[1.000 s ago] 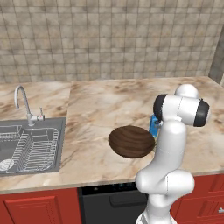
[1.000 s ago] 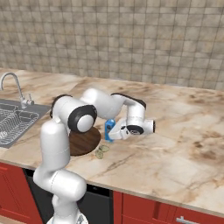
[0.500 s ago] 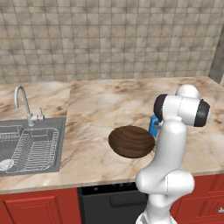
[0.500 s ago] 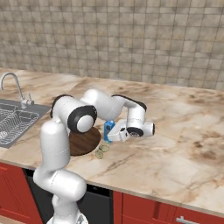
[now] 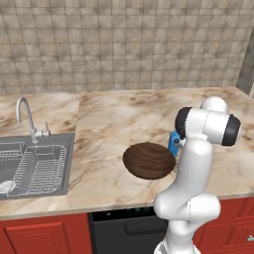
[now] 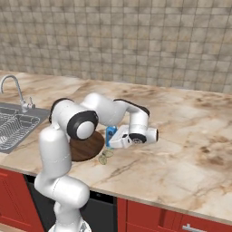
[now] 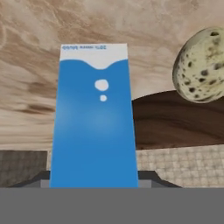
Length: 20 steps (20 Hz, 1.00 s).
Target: Gather the eggs and milk located in the vicinity of the sink area and place them right next to the bowl.
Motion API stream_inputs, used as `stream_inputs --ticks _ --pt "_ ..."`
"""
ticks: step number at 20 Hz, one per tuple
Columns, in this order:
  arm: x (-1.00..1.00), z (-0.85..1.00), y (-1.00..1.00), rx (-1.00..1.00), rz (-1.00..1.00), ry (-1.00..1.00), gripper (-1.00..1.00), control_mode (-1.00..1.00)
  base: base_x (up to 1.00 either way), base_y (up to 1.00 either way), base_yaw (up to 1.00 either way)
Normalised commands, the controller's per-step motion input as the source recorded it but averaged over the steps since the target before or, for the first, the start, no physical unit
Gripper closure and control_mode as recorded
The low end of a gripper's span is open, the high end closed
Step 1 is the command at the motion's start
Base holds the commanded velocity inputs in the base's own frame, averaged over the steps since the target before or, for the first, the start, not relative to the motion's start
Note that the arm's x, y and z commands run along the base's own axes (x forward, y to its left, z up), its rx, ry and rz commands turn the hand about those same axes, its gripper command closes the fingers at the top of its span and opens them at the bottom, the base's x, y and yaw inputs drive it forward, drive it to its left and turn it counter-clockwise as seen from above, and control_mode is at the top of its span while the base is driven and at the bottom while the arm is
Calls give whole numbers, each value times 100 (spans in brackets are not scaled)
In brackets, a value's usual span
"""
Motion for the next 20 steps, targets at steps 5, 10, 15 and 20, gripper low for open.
stream_inputs --ticks 5,10,15,20 --pt "-21 -10 23 0 0 3 100 -100 0 0 0" --pt "-15 -13 20 0 0 2 100 -100 0 0 0" --pt "-2 -14 5 0 0 1 -100 -100 0 0 0" --pt "-9 -2 -3 0 0 0 -100 -100 0 0 0"
